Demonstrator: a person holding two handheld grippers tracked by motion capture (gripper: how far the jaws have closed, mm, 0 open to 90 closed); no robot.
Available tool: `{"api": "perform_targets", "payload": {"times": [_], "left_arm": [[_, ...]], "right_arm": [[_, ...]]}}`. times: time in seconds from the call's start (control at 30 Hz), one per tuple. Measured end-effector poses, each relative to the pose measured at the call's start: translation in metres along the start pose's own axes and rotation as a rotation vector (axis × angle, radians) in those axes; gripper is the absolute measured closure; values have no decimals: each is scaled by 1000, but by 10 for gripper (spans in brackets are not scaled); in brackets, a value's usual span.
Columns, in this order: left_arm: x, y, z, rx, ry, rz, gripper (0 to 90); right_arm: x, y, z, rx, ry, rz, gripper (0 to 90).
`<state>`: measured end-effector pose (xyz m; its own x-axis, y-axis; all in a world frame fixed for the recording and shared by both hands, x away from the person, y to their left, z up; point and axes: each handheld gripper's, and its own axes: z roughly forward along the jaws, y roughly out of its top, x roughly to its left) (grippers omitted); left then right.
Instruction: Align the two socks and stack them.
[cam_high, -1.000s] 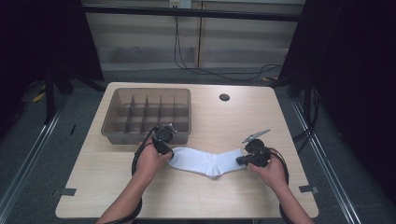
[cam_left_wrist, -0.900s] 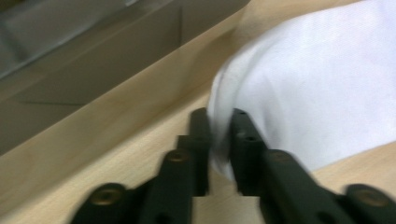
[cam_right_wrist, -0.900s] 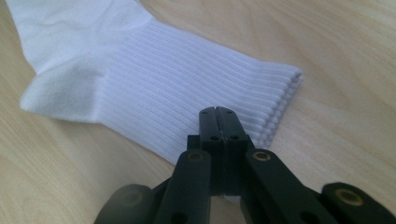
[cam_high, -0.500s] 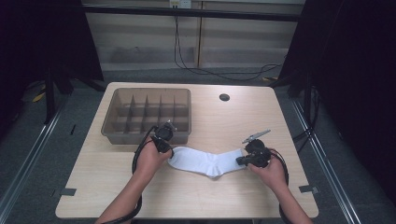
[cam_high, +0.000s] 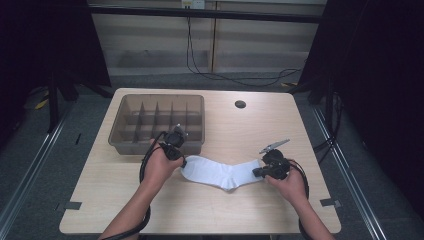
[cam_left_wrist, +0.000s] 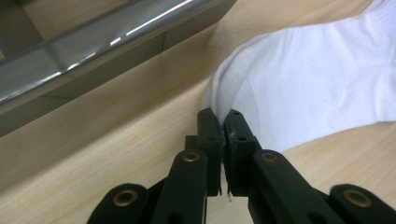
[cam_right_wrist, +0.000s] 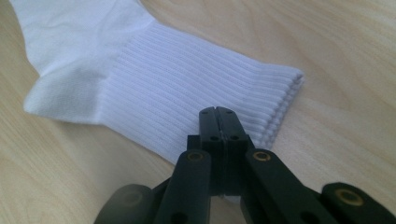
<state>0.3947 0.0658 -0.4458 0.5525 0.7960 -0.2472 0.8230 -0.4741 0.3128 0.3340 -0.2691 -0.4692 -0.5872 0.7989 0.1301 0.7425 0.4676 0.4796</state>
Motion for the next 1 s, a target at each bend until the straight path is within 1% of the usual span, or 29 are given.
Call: {"api": "perform_targets", "payload": {"times": [0.07,0.13,0.23,0.3,0.37,0.47,0.5,0.53,0.57,0.6,0.63,0.67,0.7,0.77,0.83,1.0], "left_arm": [[-2,2,-5,1,-2,-1,871],[-3,3,-7,1,-2,5,871],[-4,4,-9,-1,-4,4,871],[-4,5,-13,0,2,9,871],[-3,5,-18,-1,6,9,871],[-2,6,-21,-2,6,8,871],[-2,6,-22,3,7,9,871],[-1,6,-22,1,8,10,871],[-1,6,-23,1,11,12,871],[-1,6,-24,2,11,11,871],[-1,6,-24,2,11,11,870],[-1,7,-25,1,7,12,871],[-1,7,-27,3,0,8,870],[-2,8,-27,4,4,11,870],[-3,9,-28,4,1,8,870],[-6,12,-31,3,2,8,871]], "right_arm": [[1,0,0,3,0,1,900],[1,0,-1,2,2,-1,900],[2,1,-2,1,0,2,900],[2,2,-7,-9,-6,0,900],[-2,4,-16,-34,-18,15,900],[-6,3,-21,-46,-25,19,900],[-9,1,-23,-49,-36,31,900],[-9,1,-23,-49,-36,31,900],[-10,0,-24,-45,-34,44,900],[-13,-2,-22,-34,-43,50,900],[-13,-2,-22,-34,-43,50,900],[-14,-3,-20,-21,-46,47,900],[-14,-3,-18,-14,-45,45,900],[-13,-4,-16,-7,-47,41,900],[-11,-4,-10,14,-44,30,900],[-8,-4,-7,11,-23,34,900]]}}
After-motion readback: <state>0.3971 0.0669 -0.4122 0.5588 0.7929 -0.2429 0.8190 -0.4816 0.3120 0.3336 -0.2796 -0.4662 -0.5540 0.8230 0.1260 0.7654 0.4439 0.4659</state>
